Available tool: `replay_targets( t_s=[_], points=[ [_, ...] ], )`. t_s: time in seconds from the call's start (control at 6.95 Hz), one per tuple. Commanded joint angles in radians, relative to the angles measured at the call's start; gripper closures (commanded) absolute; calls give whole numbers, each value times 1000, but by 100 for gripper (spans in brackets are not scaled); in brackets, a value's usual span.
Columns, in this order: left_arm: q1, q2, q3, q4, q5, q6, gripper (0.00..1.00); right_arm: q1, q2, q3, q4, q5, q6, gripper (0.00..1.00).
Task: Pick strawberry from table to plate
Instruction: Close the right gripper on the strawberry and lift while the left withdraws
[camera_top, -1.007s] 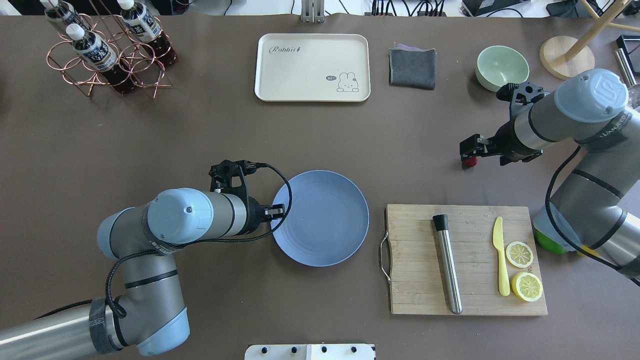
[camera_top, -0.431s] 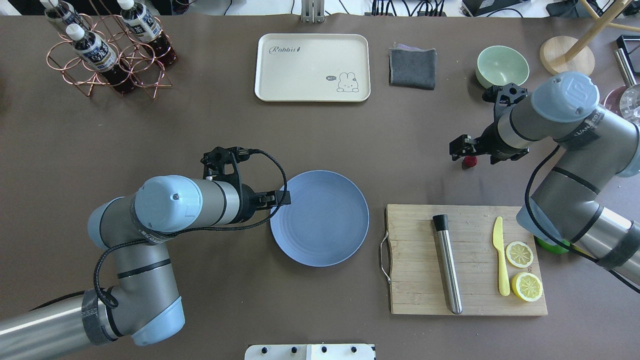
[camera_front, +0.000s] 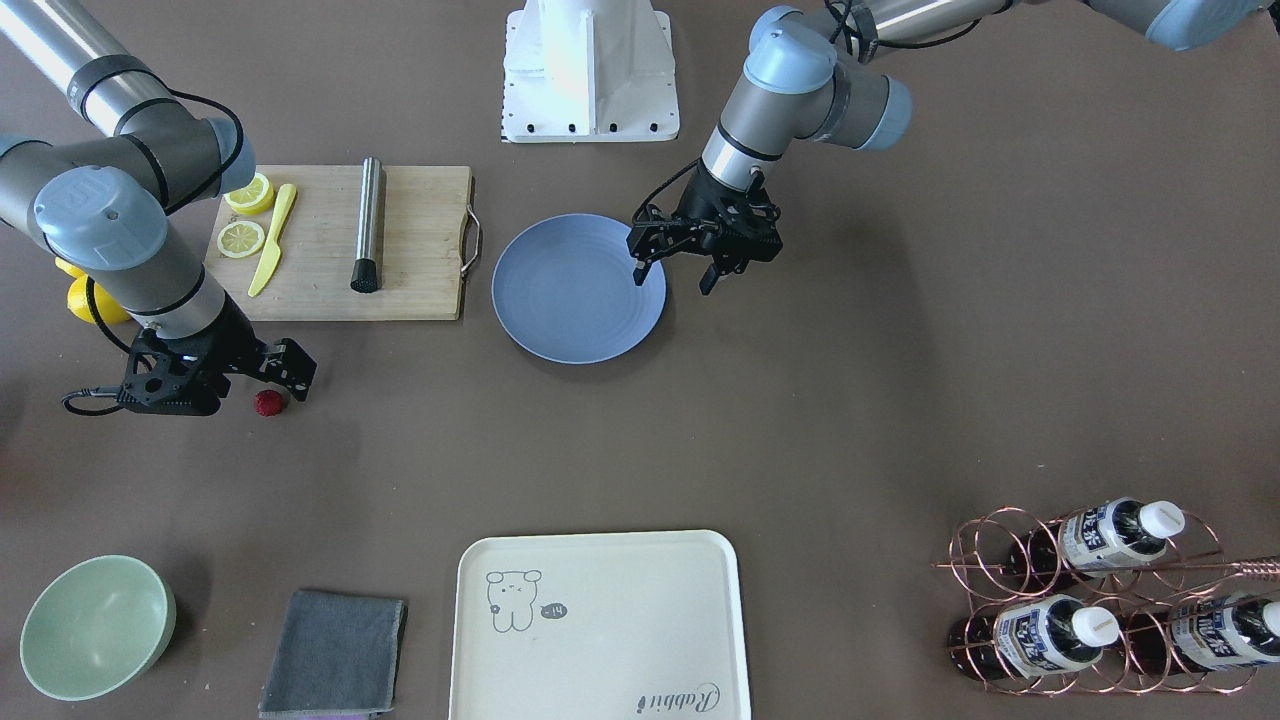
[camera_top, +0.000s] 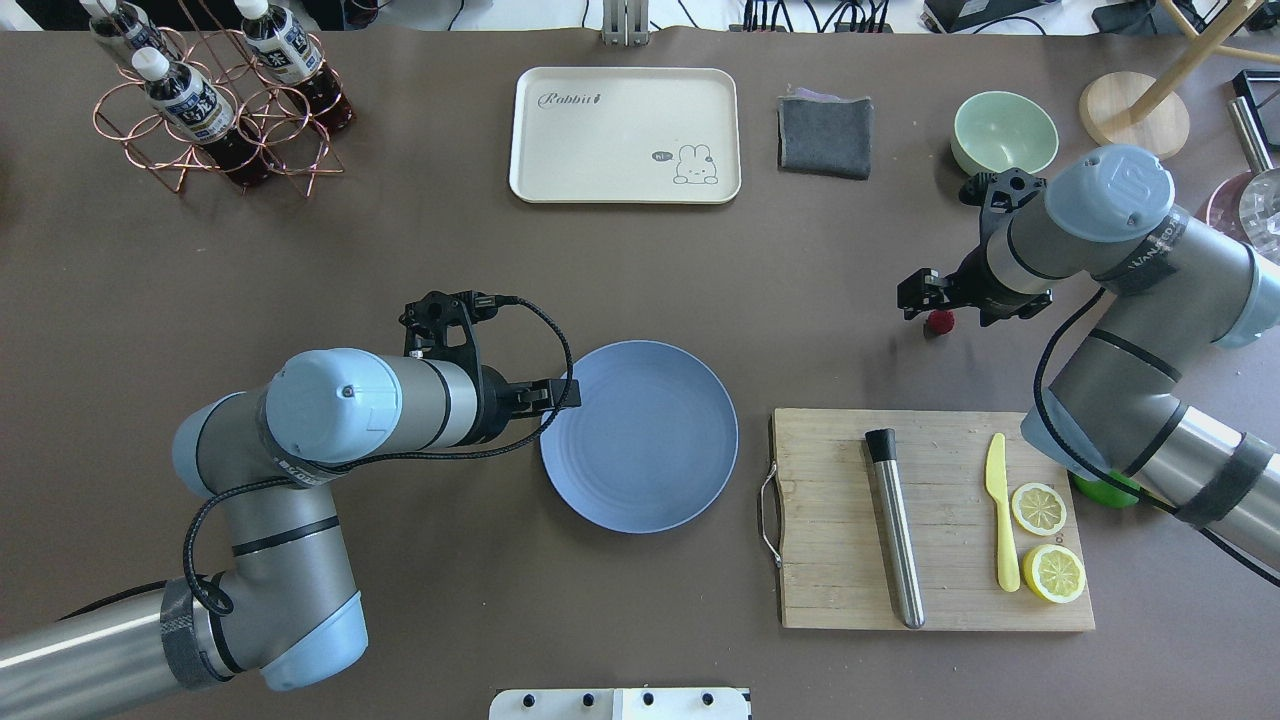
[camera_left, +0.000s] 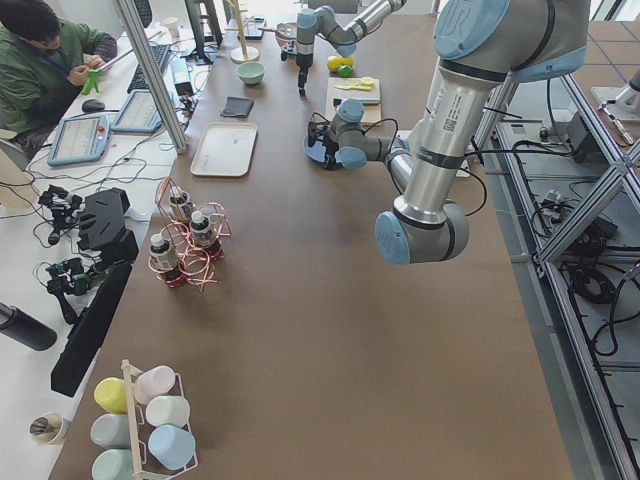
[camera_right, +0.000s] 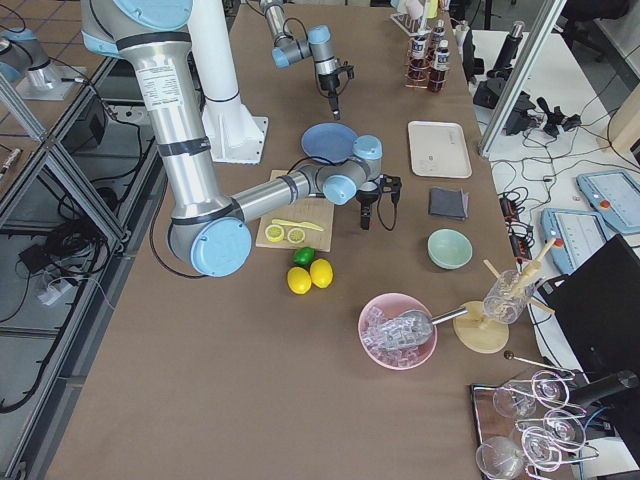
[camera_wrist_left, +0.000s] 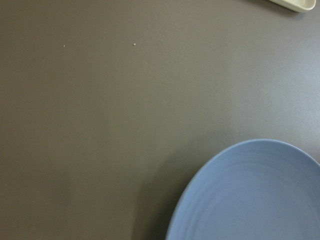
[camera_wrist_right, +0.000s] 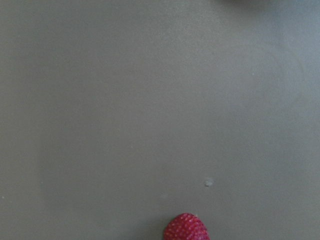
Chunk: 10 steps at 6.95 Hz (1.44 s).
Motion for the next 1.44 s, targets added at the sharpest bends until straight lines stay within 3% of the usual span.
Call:
replay_targets(
  t_s=[0.0,0.14,0.43,0.72,0.86,1.01,1.29],
  points=[
    [-7,5,-14,1,-2,1,2,-2,4,-6,0,-1,-3,84],
    [-6,6,-11,1,0,1,2,-3,4,-7,0,-2,-4,100],
    [-9,6,-13,1,-2,1,2,7,25,-4,-3,7,-4,100],
    [-126,4,-18,6,-153,49,2,95,40,55,-17,135,0,100],
    [-166,71,-56,4,-161,119,2,90,42,74,-17,127,3,100],
    [-227,116,-73,7,-160,378,2,66,42,119,-23,122,11,100],
    [-314,163,-91,7,-187,541,2,-71,116,219,-198,-26,66,100]
  ],
)
